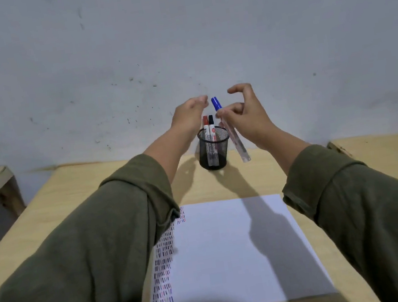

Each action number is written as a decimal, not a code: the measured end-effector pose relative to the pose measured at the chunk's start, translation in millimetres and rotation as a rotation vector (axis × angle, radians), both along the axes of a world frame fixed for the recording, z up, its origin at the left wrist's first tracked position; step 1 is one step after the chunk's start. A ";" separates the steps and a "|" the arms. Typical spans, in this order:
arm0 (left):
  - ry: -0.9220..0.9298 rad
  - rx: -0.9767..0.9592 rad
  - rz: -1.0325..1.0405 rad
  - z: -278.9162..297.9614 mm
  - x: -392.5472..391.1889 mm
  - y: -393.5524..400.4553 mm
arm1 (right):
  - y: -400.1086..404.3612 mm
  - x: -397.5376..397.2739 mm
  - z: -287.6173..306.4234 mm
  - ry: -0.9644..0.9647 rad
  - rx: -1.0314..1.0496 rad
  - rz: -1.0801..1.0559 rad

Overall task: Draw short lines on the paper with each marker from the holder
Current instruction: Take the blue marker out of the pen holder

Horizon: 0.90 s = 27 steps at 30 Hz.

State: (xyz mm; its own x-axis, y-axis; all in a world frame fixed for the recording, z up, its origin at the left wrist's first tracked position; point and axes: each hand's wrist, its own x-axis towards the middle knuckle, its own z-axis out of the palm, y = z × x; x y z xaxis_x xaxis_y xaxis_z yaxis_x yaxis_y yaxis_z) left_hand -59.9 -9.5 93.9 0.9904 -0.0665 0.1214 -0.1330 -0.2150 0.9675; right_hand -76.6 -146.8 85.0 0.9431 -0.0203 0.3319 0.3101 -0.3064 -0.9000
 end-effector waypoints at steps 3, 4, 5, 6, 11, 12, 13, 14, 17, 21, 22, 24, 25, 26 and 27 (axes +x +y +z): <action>0.034 -0.039 -0.085 -9.3 -31.0 9.3 | 11.9 -32.6 -11.6 0.055 0.067 0.085; 0.042 -0.048 -0.089 -13.6 -39.9 13.0 | 15.1 -42.7 -14.7 0.066 0.090 0.112; 0.055 -0.061 -0.082 -17.4 -47.6 16.7 | 17.5 -51.6 -17.8 0.078 0.104 0.144; 0.070 -0.074 -0.065 -20.7 -54.1 20.4 | 19.4 -59.7 -20.7 0.095 0.111 0.179; 0.160 -0.104 0.036 -29.5 -76.2 38.6 | 20.7 -88.3 -27.6 0.189 0.102 0.347; 0.173 -0.118 0.046 -28.7 -79.8 41.4 | 20.3 -92.7 -27.0 0.206 0.084 0.370; 0.185 -0.140 0.057 -27.0 -82.6 43.2 | 19.8 -96.2 -25.8 0.223 0.057 0.392; 0.197 -0.165 0.070 -25.2 -83.9 44.2 | 19.7 -98.8 -24.4 0.233 0.023 0.406; 0.221 -0.250 0.112 -19.3 -88.3 44.5 | 21.7 -103.4 -20.4 0.217 -0.006 0.408; 0.236 -0.368 0.162 -14.5 -94.7 42.0 | 33.2 -104.6 -19.8 0.142 0.203 0.406; 0.227 -0.399 0.165 -14.0 -96.6 41.1 | 37.3 -104.3 -19.5 0.139 0.279 0.366; 0.196 -0.462 0.136 -14.5 -100.1 38.8 | 45.4 -101.7 -19.1 0.151 0.459 0.308; 0.175 -0.499 0.102 -14.7 -101.8 37.6 | 48.6 -100.4 -18.7 0.156 0.545 0.299; 0.153 -0.535 0.057 -15.0 -103.3 36.9 | 52.1 -99.2 -18.2 0.163 0.626 0.298; 0.140 -0.574 0.009 -15.4 -104.4 36.3 | 55.0 -99.0 -17.4 0.175 0.697 0.297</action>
